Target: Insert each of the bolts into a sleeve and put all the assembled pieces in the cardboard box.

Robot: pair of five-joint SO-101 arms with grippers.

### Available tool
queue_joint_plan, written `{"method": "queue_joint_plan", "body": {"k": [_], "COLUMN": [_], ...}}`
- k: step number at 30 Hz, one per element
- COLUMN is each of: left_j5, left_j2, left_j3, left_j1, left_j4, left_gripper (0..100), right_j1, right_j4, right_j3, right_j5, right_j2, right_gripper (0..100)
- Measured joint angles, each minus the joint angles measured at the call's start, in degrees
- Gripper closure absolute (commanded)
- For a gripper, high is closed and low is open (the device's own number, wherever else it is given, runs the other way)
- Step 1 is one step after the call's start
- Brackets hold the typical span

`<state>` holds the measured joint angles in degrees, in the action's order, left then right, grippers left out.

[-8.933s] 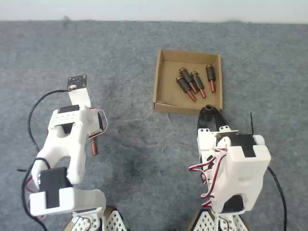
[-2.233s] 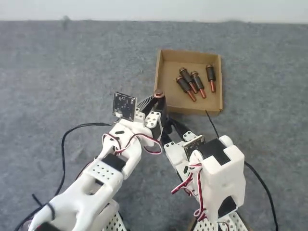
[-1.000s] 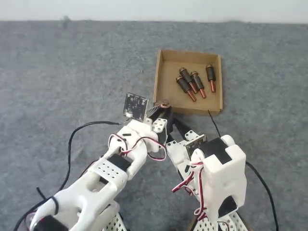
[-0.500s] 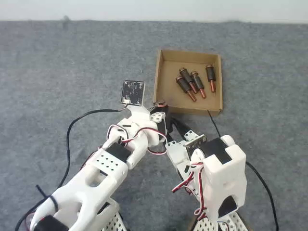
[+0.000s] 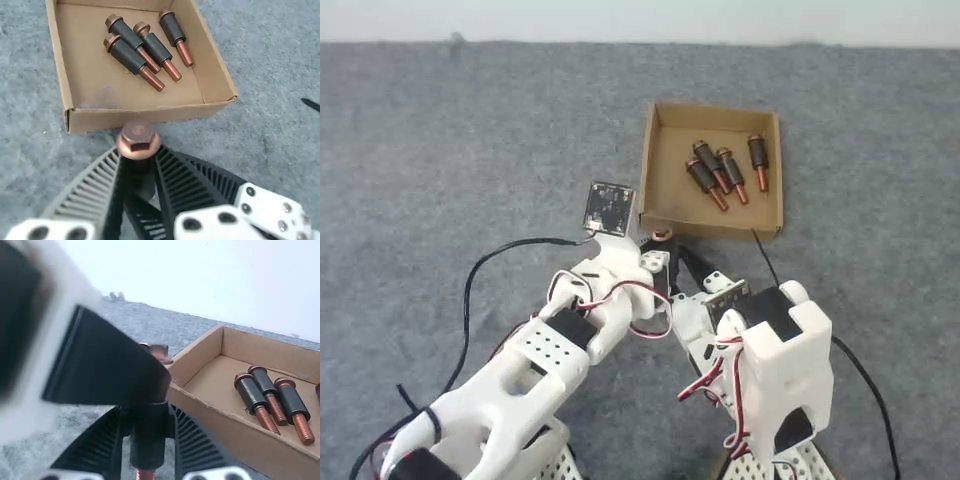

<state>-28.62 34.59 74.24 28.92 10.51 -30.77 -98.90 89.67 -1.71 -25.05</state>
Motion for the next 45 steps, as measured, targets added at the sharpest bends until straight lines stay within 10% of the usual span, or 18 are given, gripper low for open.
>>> {"method": "queue_joint_plan", "body": {"k": [10,18,45], "left_j5": [0.0,0.0,1.41], "left_j2": [0.0,0.0,1.05], "left_j3": [0.0,0.18,2.9], "left_j1": [0.0,0.09,0.44], "left_j4": [0.0,0.0,0.09], "left_gripper": [98,72,71], "right_j1": [0.0,0.44,2.11], "right_j4": [0.0,0.0,0.0], "right_j3": [0.0,0.0,-0.09], "right_j5": [0.0,-0.18,0.0], "right_j2": [0.0,0.0,0.0], "right_gripper": [99.1,99.1,99.1]}}
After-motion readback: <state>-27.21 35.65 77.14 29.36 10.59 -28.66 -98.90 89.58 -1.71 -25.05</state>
